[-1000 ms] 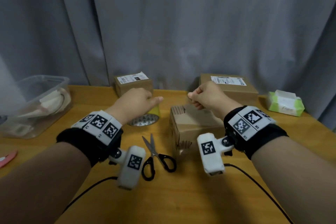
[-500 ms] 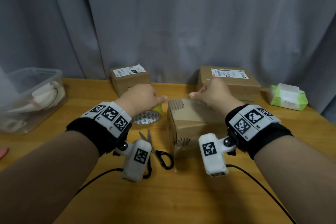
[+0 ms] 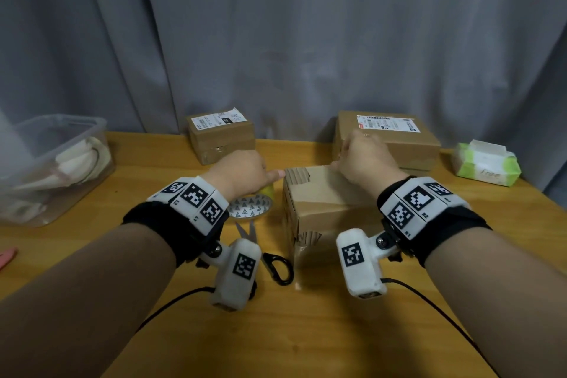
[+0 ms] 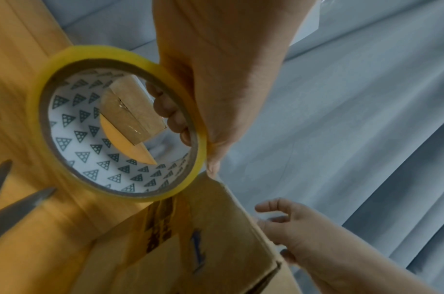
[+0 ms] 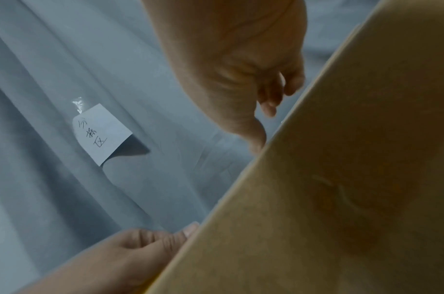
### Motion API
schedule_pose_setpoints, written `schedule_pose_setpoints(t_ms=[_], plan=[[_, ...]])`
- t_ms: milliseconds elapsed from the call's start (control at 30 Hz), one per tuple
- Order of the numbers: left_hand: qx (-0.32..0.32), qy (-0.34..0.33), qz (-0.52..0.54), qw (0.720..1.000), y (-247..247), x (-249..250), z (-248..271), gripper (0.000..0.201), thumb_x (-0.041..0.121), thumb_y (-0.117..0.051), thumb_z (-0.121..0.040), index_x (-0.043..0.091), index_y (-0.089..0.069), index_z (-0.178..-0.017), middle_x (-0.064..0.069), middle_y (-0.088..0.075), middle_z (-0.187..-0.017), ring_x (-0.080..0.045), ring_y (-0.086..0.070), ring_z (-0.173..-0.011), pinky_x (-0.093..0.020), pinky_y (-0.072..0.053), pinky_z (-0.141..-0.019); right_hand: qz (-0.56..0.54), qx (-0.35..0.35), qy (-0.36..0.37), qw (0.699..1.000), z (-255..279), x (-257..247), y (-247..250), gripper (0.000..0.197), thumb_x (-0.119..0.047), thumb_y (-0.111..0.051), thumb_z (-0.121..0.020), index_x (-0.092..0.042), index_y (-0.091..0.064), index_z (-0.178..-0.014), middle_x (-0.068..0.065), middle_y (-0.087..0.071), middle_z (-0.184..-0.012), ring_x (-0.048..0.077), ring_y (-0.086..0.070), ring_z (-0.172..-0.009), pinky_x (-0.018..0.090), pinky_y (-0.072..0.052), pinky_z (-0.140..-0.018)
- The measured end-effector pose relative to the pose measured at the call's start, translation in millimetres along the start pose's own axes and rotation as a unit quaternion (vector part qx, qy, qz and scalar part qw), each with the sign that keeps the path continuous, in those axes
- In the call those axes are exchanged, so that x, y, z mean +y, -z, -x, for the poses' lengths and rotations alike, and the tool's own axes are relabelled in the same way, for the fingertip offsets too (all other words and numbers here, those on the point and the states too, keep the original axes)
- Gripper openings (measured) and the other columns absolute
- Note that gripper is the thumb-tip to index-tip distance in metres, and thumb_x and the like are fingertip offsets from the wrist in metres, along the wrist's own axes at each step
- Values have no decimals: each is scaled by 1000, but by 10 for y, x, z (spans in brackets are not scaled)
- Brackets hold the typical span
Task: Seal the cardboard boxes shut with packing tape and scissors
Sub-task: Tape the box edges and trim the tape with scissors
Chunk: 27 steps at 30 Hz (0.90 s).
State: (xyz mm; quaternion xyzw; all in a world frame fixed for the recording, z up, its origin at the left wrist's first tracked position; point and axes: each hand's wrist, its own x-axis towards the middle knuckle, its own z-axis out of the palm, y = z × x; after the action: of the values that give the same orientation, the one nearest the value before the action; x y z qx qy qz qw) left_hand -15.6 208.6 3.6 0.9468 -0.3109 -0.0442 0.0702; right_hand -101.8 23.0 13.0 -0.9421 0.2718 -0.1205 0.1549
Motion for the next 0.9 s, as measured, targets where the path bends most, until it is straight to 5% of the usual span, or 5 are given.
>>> schedule_pose_setpoints(t_ms=[100, 167, 233, 700, 900], plan=[[11, 1, 10, 1000, -14, 20, 18, 56, 54, -43, -93, 12, -41, -56, -2, -42, -52, -17, -43, -51, -29, -32, -48, 57, 6, 119, 991, 123, -137, 19, 49, -40, -43, -99, -18, -36, -143, 14, -31, -150, 31, -26, -139, 45, -23, -112], [19, 1, 15, 1000, -21, 28, 27, 56, 51, -45, -93, 12, -40, -53, -3, -41, -51, -17, -42, -50, -29, -30, -47, 83, -96, 200, 972, 231, -267, -92, 57, -52, -19, -101, -27, -19, -152, 4, -11, -161, 25, -6, -148, 49, 2, -118], [25, 1, 27, 999, -46, 13, 39, 57, 51, -44, -94, 11, -40, -53, -3, -41, -52, -16, -42, -51, -29, -28, -47, 112, -193, 177, 959, 281, -284, -200, 61, -61, -2, -96, -37, -4, -152, -5, 3, -161, 23, 6, -148, 54, 16, -114], [31, -43, 133, 990, -162, 221, 82, 52, 35, -41, -99, 10, -40, -53, -5, -41, -54, -24, -43, -63, -33, -31, -57, 107, -195, 80, 972, 264, -247, -244, 69, -69, 1, -90, -41, -10, -151, -5, -5, -161, 22, 0, -149, 64, 9, -111], [-15, 4, 424, 905, -160, -51, 233, 30, 30, -51, -95, 9, -69, -83, -3, -69, -83, -12, -62, -73, -17, -47, -66, 108, -187, 80, 973, 221, -220, -235, 57, -60, -12, -97, -40, -14, -151, -5, -10, -161, 22, -2, -148, 64, 8, -112]])
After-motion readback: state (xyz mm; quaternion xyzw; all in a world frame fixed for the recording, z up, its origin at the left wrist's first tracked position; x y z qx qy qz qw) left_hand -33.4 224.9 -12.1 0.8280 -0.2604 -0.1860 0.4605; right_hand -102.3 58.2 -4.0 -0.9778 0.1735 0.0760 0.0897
